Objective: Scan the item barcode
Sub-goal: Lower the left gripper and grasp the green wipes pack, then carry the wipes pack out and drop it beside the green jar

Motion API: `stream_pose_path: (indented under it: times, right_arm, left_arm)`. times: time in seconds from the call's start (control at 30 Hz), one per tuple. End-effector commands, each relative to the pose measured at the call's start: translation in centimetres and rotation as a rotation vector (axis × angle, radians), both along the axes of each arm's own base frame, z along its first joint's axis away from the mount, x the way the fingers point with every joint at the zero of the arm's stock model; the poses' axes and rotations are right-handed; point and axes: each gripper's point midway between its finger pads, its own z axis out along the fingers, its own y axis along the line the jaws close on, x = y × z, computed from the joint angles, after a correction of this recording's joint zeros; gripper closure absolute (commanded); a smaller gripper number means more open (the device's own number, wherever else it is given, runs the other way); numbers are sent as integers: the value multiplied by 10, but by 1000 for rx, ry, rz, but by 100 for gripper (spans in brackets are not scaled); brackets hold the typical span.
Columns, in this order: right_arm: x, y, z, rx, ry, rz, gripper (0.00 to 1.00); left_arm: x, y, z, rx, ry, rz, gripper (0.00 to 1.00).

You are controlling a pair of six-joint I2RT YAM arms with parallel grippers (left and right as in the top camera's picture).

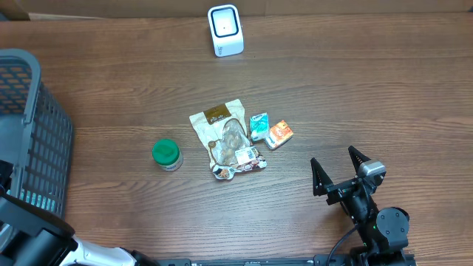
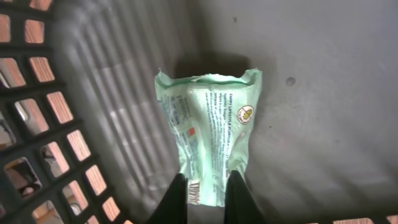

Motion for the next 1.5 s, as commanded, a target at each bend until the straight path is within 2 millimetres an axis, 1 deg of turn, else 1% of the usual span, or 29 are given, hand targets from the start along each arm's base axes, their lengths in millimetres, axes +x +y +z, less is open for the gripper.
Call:
stream_pose_path:
  times: [0.0,0.03,0.1,0.2,0.33,0.47,0.67,0.73,0.77,0.8,0.87,0.9,1.0,1.1,1.17,1.27,1.33,1.43,1.47]
  right_arm:
    - [-1,1,4,-1,-18,7,0]
    - [-1,1,4,-1,-18,7,0]
    - [-1,1,4,-1,-18,7,0]
    - [-1,1,4,-1,-18,7,0]
    - [-1,1,4,-1,-18,7,0]
    - [-1,1,4,-1,-18,7,0]
    - [-1,1,4,-1,-18,7,0]
    - [-1,1,4,-1,-18,7,0]
    - [-1,1,4,-1,-18,7,0]
    - [-1,1,4,-1,-18,7,0]
    - [-1,1,4,-1,-18,7,0]
    - [-1,1,4,-1,-18,7,0]
    - [-1,1,4,-1,-18,7,0]
    - [-1,1,4,-1,-18,7,0]
    - [-1,1,4,-1,-18,7,0]
    - [-1,1,4,-1,-18,7,0]
    - [-1,1,4,-1,-18,7,0]
    - [-1,1,4,-1,-18,7,0]
    - [-1,1,4,-1,-18,7,0]
  left_arm:
    - [-8,7,-3,35,34,21,52]
    - [-7,8,-5,41,30,22,41]
    - [-5,11,-10,56,19,22,28]
    - [-1,17,-19,85,0,13,17]
    - [3,22,-34,114,-12,-28,16]
    - [1,20,-53,120,-15,-26,23]
    - [-13,15,-83,89,-2,-1,25]
    - [-14,13,-92,66,-8,4,30]
    - [-14,12,-95,55,-10,4,38]
    - [-14,11,-97,47,-13,4,52]
    - [-13,11,-100,40,-12,4,88]
    - [-12,11,-101,40,-17,4,96]
    - [-8,11,-101,34,-38,1,96]
    - [-7,13,-98,38,-40,0,96]
    - [-7,13,-92,33,-37,0,96]
    - [-5,15,-73,16,-26,-2,96]
    - [-3,18,-53,6,-20,-2,96]
    - [2,25,-13,10,-22,-2,96]
    - [4,28,5,19,-29,-2,96]
